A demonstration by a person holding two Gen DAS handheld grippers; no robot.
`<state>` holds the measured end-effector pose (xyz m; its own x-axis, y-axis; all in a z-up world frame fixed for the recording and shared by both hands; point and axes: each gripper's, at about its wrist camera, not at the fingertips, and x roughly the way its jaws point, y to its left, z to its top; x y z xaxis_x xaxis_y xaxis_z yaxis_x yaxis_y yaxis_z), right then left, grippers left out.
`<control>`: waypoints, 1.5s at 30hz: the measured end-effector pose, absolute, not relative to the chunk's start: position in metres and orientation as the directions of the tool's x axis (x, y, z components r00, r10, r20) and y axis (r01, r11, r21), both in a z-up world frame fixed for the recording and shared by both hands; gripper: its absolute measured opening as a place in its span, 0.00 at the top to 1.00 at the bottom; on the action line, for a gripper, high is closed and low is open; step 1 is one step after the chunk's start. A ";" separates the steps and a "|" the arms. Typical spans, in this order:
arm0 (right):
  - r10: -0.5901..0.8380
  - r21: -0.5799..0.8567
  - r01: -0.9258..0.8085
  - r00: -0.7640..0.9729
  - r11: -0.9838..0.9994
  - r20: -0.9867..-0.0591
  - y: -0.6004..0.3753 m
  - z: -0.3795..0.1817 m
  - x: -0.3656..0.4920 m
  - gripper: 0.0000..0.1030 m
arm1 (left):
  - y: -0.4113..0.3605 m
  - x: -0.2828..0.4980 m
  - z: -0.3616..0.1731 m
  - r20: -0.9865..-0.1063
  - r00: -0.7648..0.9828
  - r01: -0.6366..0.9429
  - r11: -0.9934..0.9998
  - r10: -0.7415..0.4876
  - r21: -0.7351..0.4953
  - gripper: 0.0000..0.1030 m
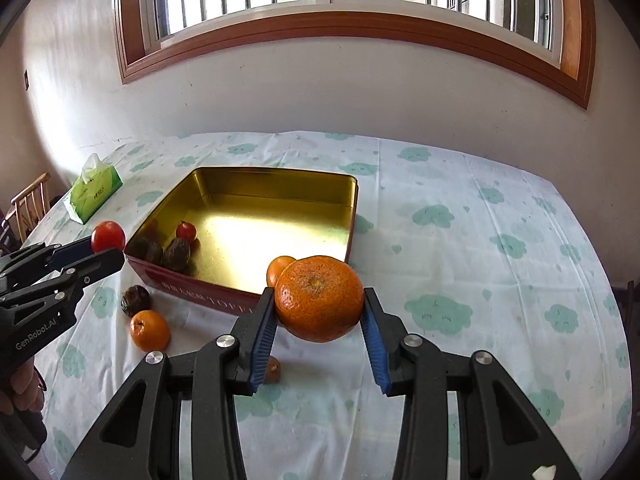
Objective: Organize fruits
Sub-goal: 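Carry the tomato in the left tool and orange in the right tool over the tin, then open the left tool to drop the tomato while the right tool releases the orange into the tin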
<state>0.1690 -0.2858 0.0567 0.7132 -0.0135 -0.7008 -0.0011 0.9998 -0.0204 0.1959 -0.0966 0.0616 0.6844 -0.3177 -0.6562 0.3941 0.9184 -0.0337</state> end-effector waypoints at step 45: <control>-0.017 -0.053 -0.036 0.641 0.998 -0.768 -0.273 0.013 0.254 0.53 | -0.122 0.277 0.004 -0.764 0.619 0.326 0.945 -0.184 0.037 0.46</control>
